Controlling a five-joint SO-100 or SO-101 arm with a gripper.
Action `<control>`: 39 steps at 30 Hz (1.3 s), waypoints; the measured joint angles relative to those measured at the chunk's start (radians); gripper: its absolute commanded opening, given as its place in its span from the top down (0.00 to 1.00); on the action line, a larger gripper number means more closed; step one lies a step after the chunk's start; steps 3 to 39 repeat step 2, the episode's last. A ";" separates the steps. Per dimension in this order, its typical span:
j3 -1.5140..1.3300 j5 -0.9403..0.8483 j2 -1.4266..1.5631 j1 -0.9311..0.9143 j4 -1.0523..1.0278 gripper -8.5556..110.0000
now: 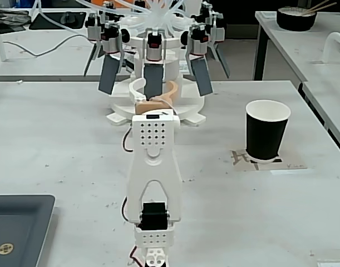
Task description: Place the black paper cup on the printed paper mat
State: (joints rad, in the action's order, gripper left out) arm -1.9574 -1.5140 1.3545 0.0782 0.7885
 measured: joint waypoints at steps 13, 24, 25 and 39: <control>0.000 0.000 0.000 0.000 0.000 0.81; 0.000 0.000 0.000 0.000 0.000 0.81; 0.000 0.000 0.000 0.000 0.000 0.81; 0.000 0.000 0.000 0.000 0.000 0.81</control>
